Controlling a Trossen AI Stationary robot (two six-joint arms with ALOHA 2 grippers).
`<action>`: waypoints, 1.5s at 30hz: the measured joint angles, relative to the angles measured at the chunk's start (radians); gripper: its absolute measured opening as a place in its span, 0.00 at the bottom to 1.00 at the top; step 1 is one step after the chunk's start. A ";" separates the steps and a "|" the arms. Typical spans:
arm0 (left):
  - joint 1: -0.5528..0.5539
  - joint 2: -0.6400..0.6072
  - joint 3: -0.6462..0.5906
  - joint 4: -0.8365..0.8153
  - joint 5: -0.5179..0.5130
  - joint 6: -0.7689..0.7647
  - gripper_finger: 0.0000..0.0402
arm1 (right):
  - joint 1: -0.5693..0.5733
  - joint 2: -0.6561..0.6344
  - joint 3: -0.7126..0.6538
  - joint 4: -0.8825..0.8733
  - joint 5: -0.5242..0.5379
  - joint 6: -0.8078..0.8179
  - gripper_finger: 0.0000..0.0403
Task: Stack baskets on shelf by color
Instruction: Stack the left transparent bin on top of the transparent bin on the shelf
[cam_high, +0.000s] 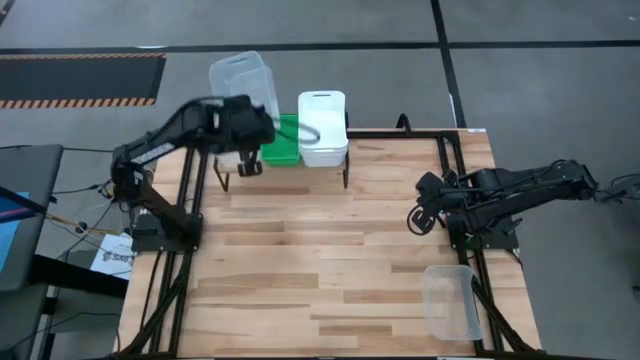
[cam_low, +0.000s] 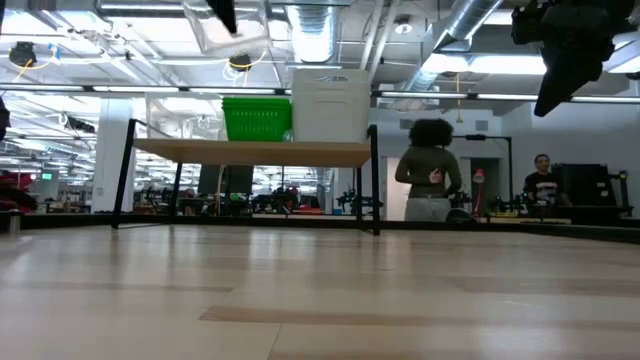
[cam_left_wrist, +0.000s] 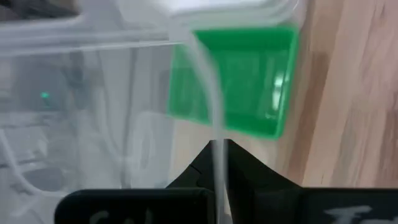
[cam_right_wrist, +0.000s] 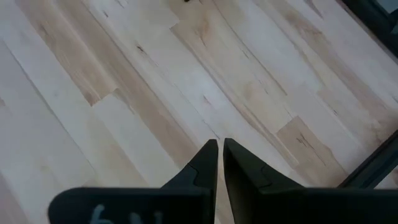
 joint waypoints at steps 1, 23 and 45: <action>0.036 -0.002 -0.005 0.001 0.026 0.038 0.00 | 0.000 0.000 0.000 0.000 0.000 0.000 0.13; 0.302 0.003 -0.208 -0.002 0.155 0.299 0.00 | -0.001 0.000 0.000 -0.001 0.047 0.000 0.13; 0.217 -0.002 -0.074 -0.001 0.182 0.205 0.00 | -0.001 0.000 0.000 -0.001 0.048 0.000 0.13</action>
